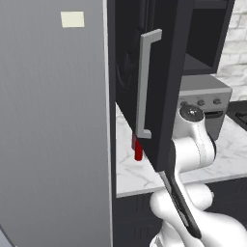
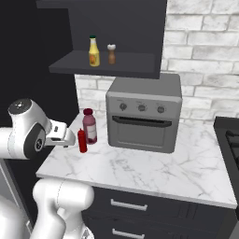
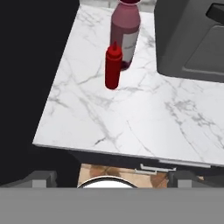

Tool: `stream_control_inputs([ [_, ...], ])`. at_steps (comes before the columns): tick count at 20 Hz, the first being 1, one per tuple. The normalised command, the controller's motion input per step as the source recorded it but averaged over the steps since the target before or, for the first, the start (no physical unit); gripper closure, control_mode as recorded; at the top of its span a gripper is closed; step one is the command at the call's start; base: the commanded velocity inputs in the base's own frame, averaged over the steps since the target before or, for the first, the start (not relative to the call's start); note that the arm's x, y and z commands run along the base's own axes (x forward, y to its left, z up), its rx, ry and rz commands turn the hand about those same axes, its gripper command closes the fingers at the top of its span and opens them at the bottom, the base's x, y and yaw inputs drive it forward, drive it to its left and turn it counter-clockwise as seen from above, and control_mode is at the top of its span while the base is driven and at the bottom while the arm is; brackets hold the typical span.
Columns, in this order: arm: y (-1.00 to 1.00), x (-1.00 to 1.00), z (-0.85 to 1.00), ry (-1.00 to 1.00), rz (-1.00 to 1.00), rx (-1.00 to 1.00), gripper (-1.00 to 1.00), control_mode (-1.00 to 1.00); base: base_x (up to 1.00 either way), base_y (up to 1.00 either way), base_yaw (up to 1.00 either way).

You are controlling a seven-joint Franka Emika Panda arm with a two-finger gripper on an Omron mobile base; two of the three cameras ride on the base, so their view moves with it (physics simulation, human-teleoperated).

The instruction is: There are various items on the counter. Only move the condiments/shakers into the cabinet.

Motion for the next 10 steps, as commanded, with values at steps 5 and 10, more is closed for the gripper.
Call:
stream_control_inputs([
  [5,0.0,0.01,-0.38,-0.09,-0.02,0.01,-1.0,-1.0,0.0,0.0,0.0],
  [10,0.0,0.29,-0.29,-0.12,0.0,0.0,-1.0,-1.0,0.0,0.0,0.0],
])
